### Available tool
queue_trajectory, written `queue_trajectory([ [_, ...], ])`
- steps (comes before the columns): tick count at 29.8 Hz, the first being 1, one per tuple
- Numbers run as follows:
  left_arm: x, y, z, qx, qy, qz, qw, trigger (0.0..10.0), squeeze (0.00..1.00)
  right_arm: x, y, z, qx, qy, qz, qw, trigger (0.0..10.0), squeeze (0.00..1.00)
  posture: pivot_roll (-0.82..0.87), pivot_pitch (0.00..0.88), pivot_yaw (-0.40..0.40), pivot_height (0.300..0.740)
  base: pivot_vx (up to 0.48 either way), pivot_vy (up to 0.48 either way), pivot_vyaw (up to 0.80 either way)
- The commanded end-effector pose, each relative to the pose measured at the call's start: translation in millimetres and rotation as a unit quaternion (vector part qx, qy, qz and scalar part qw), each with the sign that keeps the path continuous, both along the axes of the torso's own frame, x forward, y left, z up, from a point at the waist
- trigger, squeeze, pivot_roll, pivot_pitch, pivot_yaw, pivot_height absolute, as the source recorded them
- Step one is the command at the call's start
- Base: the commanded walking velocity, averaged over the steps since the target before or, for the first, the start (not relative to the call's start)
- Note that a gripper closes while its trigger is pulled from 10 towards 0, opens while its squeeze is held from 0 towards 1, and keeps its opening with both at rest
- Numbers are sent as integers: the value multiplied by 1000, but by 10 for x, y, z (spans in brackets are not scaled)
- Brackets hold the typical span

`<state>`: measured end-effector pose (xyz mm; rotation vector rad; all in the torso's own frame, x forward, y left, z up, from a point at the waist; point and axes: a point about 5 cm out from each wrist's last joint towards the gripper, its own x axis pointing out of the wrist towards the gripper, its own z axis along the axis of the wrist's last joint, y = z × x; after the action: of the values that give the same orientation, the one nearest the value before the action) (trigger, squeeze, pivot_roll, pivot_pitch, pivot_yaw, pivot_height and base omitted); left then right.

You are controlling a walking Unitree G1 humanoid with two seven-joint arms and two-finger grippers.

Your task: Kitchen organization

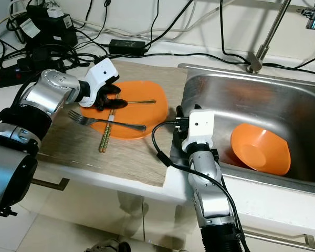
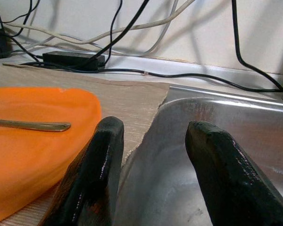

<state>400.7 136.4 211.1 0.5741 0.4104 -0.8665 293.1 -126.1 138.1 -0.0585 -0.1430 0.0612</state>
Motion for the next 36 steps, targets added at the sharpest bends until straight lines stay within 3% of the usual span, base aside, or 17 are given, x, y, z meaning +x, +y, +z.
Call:
queue_trajectory([
  [1, -3, -10, -19, 11, 0, -4, 1000, 10000, 0, 3, -15, 35, 0, -4, -2, 1000, 10000, 0, 23, 8, 12, 740, 0, 0, 0],
  [23, -43, -116, -205, 11, 50, -16, 999, 10000, 0, -2, -37, 46, -1, -4, -6, 1000, 10000, 0, 15, 12, 9, 740, 0, 0, 0],
  [25, -45, -109, -215, 11, 51, -16, 999, 9569, 0, -1, -36, 47, -1, -4, -6, 1000, 10000, 0, 15, 12, 7, 740, 0, 0, 0],
  [26, -48, -106, -222, 10, 52, -17, 998, 0, 0, 1, -37, 47, -1, -4, -6, 1000, 10000, 0, 15, 12, 7, 740, 0, 0, 0],
  [36, -60, -113, -235, 8, 48, -31, 998, 0, 0, 0, -36, 49, -2, -3, -5, 1000, 10000, 0, 16, 14, 4, 740, 0, 0, 0],
])
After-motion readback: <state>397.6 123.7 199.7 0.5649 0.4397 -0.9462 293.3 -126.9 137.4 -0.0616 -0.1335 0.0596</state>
